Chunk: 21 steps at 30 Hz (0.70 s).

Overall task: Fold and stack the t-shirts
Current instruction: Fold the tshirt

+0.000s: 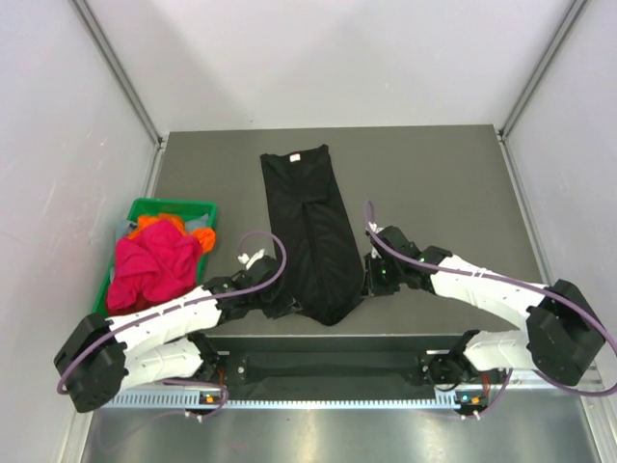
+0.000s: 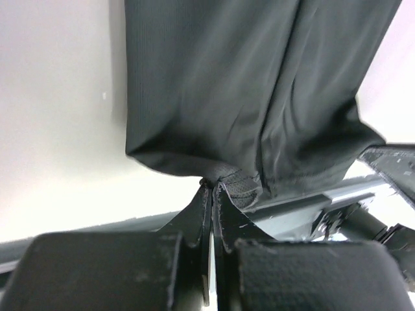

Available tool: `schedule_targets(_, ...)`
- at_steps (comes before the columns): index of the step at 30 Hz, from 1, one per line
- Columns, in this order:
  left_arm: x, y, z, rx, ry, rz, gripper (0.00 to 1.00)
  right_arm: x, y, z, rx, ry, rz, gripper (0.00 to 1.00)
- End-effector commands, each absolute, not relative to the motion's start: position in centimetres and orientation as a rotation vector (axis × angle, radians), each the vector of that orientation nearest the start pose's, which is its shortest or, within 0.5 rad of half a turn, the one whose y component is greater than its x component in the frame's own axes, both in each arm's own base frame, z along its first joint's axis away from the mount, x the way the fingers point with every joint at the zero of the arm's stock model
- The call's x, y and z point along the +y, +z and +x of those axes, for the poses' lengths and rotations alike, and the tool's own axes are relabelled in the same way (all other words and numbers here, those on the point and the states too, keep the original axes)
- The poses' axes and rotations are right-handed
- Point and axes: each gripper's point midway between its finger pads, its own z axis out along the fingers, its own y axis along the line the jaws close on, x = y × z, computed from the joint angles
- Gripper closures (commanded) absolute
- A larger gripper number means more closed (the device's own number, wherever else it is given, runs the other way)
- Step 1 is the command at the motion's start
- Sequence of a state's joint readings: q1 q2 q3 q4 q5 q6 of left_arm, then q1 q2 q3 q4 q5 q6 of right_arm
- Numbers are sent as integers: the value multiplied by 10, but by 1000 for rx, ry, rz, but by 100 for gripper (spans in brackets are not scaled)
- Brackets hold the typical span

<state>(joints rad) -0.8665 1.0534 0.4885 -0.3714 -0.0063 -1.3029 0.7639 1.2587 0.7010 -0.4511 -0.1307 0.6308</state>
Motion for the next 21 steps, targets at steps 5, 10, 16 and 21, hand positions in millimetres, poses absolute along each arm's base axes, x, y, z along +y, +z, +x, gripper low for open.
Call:
schedule_targets(5, -220, 70, 178, 2620, -776, -572, 100, 237, 73, 192, 2667, 578, -306, 100)
schedule_targets(10, -210, 74, 214, 2595, -732, -568, 100, 256, 88, 227, 2588, 558, -371, 100)
schedule_targets(16, -199, 83, 279, 2555, -690, -576, 100, 280, 94, 289, 2522, 466, -421, 100)
schedule_targets(21, -190, 89, 331, 2539, -608, -577, 100, 288, 104, 338, 2493, 437, -402, 100)
